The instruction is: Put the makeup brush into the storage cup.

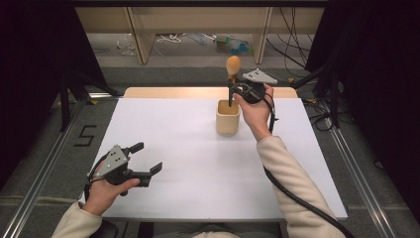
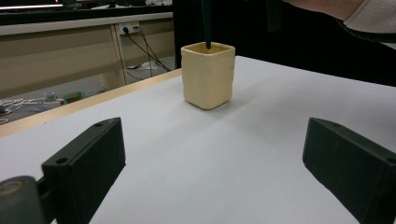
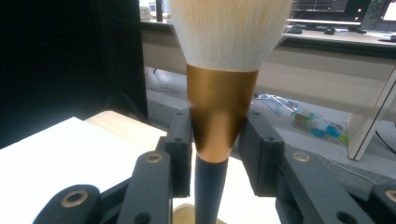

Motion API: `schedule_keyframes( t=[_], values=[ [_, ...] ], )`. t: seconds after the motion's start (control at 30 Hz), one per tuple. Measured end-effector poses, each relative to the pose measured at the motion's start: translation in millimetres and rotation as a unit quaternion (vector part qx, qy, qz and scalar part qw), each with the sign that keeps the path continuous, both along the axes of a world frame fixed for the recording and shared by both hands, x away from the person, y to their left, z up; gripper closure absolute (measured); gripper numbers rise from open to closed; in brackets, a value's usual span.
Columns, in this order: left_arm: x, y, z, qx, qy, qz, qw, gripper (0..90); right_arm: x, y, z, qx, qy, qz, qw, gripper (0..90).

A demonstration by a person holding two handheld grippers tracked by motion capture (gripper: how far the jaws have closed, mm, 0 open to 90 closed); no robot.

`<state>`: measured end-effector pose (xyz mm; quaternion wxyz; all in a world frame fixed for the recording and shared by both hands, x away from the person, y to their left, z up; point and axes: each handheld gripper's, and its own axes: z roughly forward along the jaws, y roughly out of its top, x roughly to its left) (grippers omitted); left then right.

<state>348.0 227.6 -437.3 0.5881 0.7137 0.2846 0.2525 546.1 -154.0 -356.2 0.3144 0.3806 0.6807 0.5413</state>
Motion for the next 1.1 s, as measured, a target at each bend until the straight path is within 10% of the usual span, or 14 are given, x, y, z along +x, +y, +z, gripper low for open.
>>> schedule_keyframes(
  t=[1.1],
  values=[
    [0.0,-0.3,-0.2,0.001,0.001,0.0,1.0,5.6,3.4,-0.5,-7.5,-0.007,0.008,-0.005,0.9999,66.8]
  ],
)
